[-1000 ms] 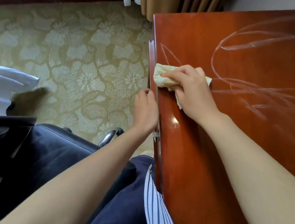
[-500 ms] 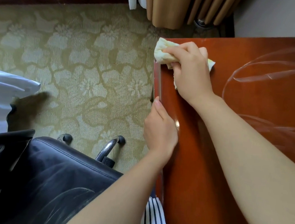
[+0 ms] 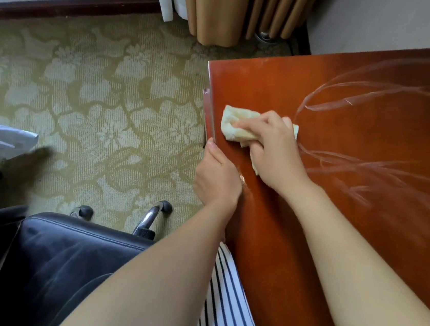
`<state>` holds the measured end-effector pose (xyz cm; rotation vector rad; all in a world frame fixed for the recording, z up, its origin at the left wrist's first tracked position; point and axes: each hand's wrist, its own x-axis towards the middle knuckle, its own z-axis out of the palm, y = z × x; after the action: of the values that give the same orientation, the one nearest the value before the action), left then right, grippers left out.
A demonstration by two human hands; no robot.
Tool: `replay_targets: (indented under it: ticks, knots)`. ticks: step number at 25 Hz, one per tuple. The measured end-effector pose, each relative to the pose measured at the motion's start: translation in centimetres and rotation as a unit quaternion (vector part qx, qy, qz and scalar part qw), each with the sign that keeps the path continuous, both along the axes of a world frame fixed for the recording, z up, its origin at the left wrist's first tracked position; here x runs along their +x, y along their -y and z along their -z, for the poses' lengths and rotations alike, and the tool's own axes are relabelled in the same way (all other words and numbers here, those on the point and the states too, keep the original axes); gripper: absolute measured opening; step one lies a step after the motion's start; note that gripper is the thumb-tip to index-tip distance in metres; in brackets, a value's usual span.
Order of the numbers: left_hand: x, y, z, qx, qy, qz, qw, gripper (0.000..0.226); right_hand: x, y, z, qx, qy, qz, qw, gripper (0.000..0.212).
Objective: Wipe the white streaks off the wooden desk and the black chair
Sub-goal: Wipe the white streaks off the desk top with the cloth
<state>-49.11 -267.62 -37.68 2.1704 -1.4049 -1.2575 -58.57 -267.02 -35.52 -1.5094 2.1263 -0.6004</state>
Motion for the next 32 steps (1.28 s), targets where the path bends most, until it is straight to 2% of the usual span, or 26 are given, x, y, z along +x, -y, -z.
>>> replay_targets:
  ticks: [5, 9, 14, 19, 25, 29, 32]
  knots:
    - [0.1, -0.3, -0.3, -0.003, -0.008, -0.002, 1.000, 0.057, 1.8, -10.6, -0.6, 0.035, 0.023, 0.039, 0.998, 0.049]
    - [0.1, -0.5, -0.5, -0.011, -0.004, 0.001, 1.000, 0.059, 1.9, -13.4, -0.8, 0.041, 0.016, 0.046, 0.998, 0.048]
    - [-0.2, -0.6, -0.9, -0.014, 0.010, -0.002, 1.000, 0.056, 0.9, -10.9, -0.6, 0.028, 0.009, 0.063, 0.998, 0.046]
    - [-0.3, -0.7, -1.2, -0.023, 0.016, 0.002, 1.000, 0.051, -1.7, -4.6, -0.7, 0.017, -0.024, 0.101, 0.994, 0.043]
    - [-0.3, -0.4, 0.0, -0.019, 0.041, -0.002, 0.999, 0.056, -4.8, 1.5, -0.8, 0.030, -0.067, 0.165, 0.984, 0.040]
    - [-0.5, -0.3, 0.2, -0.026, 0.047, -0.001, 0.999, 0.058, -5.0, 1.7, -0.5, 0.025, -0.081, 0.145, 0.986, 0.043]
    - [-0.5, -0.2, 0.1, -0.022, 0.051, -0.001, 0.998, 0.056, -4.2, -0.4, -0.6, 0.025, -0.057, 0.120, 0.991, 0.044]
